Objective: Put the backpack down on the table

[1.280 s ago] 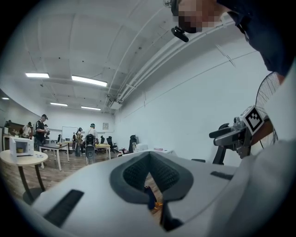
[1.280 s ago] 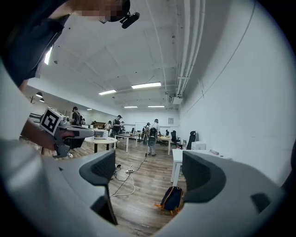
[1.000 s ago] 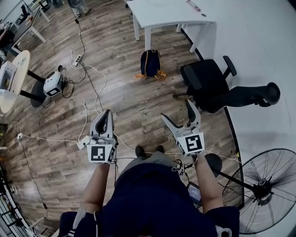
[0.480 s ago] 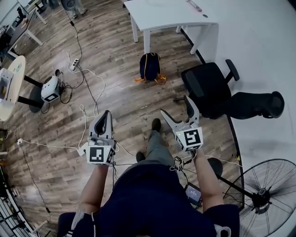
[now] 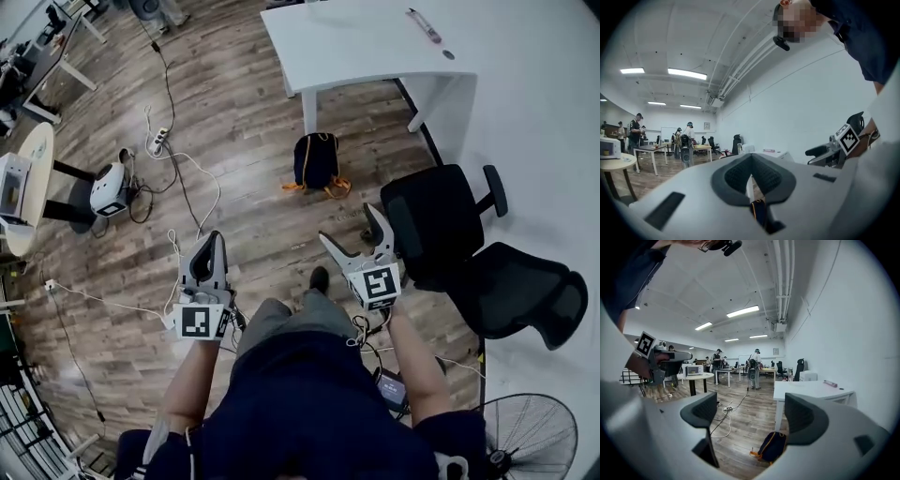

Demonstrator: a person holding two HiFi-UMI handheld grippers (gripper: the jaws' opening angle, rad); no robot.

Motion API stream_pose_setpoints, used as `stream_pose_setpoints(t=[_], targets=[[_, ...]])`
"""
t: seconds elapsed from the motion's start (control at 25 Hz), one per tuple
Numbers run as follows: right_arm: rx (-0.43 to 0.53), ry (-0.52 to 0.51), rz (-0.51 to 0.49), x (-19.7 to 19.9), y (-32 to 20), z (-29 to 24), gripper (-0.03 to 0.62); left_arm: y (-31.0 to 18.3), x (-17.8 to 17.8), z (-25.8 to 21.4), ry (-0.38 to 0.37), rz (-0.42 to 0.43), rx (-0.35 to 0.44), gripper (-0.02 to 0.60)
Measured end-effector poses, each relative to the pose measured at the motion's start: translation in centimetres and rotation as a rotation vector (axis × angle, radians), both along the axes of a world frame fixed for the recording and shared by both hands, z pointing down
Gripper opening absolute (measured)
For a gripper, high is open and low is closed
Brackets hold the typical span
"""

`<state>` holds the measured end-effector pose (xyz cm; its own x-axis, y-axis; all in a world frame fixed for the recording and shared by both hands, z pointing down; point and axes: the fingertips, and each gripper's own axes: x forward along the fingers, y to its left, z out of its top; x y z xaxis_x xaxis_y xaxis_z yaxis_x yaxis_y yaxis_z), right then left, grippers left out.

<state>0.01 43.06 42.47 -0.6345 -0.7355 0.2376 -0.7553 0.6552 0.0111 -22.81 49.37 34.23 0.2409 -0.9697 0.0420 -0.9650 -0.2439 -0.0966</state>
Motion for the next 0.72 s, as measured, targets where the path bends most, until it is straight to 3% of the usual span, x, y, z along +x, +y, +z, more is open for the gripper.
stream_pose_setpoints(t=[0.32, 0.72], targets=[[-0.063, 0.004, 0.007, -2.7, -11.6, 6.6, 0.454, -10.8, -2.2, 2.6, -0.017, 0.024, -0.01, 0.003], [-0.127, 0.05, 0.07, -7.6, -24.3, 15.3, 0.431, -24.5, -5.4, 8.7, -0.02, 0.181, -0.071, 0.003]])
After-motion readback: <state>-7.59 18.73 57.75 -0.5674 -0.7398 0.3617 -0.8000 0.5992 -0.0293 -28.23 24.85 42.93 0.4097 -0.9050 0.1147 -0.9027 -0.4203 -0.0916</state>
